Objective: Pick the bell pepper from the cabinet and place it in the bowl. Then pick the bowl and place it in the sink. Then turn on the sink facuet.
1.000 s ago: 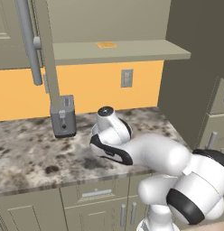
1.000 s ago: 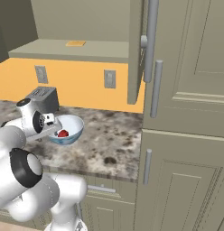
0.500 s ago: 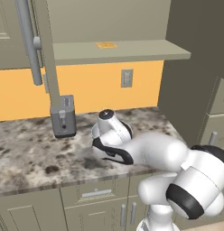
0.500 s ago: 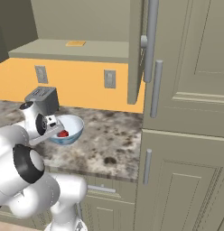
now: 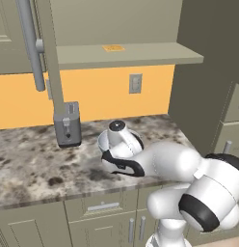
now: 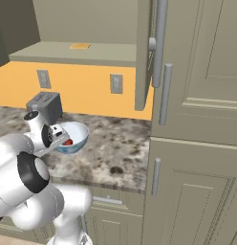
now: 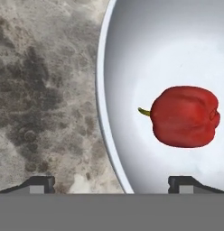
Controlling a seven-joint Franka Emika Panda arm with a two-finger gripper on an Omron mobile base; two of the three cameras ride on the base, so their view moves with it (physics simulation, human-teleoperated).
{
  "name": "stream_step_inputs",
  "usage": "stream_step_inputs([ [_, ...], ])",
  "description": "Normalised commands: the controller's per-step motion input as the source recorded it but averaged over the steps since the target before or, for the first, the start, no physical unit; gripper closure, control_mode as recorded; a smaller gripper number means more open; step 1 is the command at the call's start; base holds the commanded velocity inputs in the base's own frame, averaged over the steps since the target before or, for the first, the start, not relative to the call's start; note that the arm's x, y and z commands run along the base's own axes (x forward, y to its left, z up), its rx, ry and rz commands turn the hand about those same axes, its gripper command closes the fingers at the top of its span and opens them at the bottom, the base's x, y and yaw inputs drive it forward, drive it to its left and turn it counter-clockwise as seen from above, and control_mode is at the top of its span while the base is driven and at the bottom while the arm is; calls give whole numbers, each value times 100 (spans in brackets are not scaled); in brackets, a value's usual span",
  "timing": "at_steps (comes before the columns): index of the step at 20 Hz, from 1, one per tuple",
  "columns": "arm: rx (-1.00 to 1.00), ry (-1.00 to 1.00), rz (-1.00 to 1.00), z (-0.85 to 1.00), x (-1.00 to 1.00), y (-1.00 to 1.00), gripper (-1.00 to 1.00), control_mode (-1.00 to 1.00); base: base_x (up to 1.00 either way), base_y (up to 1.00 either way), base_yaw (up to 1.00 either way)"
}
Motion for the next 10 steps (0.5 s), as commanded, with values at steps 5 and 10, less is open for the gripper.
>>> stream_step_inputs([
  [5,-1,0,7,-15,0,-15,100,-100,0,0,0],
  [10,0,1,2,-4,0,-8,100,-100,0,0,0],
])
